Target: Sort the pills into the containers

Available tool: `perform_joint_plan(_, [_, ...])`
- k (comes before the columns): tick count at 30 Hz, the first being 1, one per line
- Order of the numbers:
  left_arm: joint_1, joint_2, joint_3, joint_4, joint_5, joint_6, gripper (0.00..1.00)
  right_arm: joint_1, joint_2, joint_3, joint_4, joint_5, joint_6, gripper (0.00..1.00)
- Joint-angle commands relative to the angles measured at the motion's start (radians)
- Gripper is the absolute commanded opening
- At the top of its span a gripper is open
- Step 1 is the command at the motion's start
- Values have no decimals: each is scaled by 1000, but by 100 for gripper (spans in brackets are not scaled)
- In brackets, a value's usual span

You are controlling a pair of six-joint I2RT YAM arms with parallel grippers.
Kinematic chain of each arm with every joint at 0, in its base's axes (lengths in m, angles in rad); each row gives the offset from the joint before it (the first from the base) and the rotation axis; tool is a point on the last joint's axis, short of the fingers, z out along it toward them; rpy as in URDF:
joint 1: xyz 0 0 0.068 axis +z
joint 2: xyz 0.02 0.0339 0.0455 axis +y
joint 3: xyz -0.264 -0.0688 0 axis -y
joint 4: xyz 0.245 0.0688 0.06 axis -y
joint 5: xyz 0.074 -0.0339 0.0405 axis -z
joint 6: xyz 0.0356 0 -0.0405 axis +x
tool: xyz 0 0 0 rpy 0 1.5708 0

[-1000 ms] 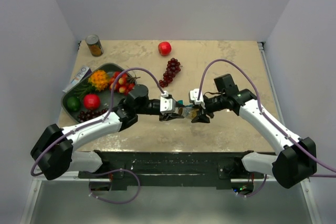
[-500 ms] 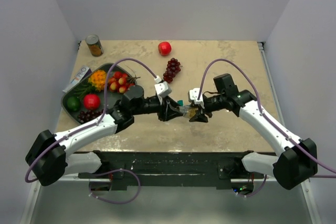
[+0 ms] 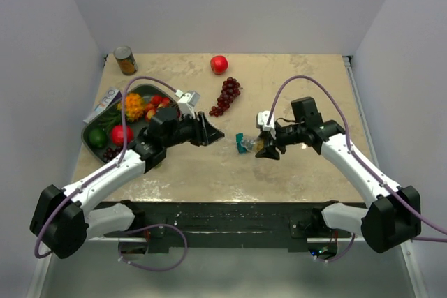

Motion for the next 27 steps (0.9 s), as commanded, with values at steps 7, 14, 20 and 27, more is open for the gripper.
perform_joint_plan(7, [77, 211, -67, -192, -209, 80, 14, -197, -55, -74, 347, 80, 400, 1])
perform_joint_plan(14, [79, 277, -60, -224, -279, 112, 34, -234, -36, -78, 383, 117, 448, 1])
perform_joint_plan(20, [77, 280, -54, -235, -282, 118, 56, -251, -44, -69, 390, 36, 485, 1])
perform_joint_plan(27, [79, 249, -35, -273, -218, 160, 73, -255, -10, 63, 403, -263, 572, 1])
